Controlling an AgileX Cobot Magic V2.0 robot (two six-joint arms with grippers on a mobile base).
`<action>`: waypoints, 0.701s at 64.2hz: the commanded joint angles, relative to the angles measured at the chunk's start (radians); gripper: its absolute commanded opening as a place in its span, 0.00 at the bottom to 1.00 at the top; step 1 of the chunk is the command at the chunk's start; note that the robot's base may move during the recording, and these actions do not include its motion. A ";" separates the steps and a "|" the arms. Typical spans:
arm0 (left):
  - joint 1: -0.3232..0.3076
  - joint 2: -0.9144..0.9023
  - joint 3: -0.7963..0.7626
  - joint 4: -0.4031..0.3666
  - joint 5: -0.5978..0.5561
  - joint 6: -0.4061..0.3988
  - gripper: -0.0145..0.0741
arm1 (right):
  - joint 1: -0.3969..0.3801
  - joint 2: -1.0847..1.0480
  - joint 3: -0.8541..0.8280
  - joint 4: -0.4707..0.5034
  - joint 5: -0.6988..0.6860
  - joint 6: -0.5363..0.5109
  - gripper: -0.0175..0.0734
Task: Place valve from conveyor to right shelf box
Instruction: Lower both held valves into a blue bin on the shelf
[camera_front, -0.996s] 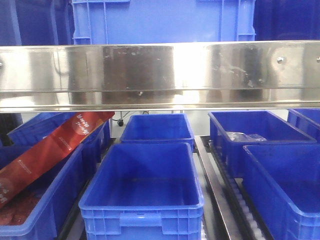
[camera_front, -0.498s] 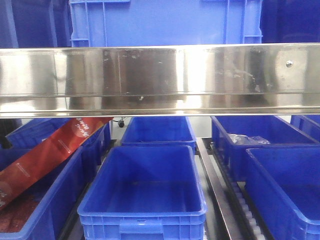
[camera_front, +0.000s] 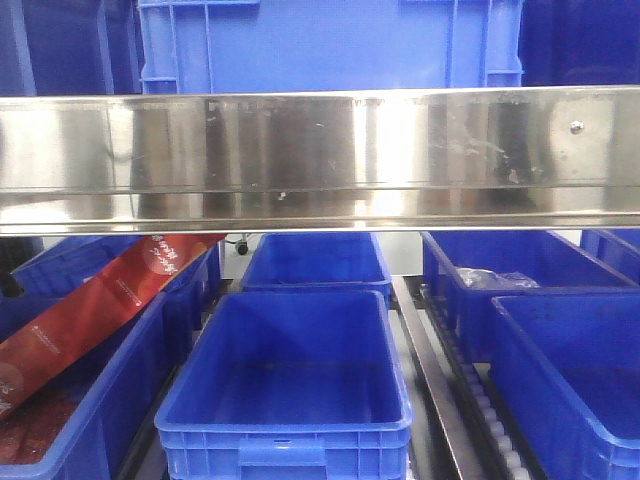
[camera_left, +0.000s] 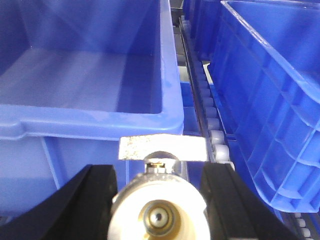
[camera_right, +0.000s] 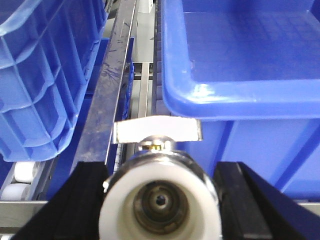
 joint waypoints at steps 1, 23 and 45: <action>0.002 -0.010 -0.012 -0.010 -0.042 0.000 0.04 | -0.005 -0.004 -0.014 0.001 -0.103 -0.007 0.01; 0.002 -0.010 -0.012 -0.013 -0.025 0.000 0.04 | -0.005 -0.004 -0.014 0.001 -0.098 -0.007 0.01; -0.093 -0.024 -0.021 -0.004 0.066 0.022 0.04 | 0.071 -0.017 -0.046 0.039 -0.039 -0.007 0.01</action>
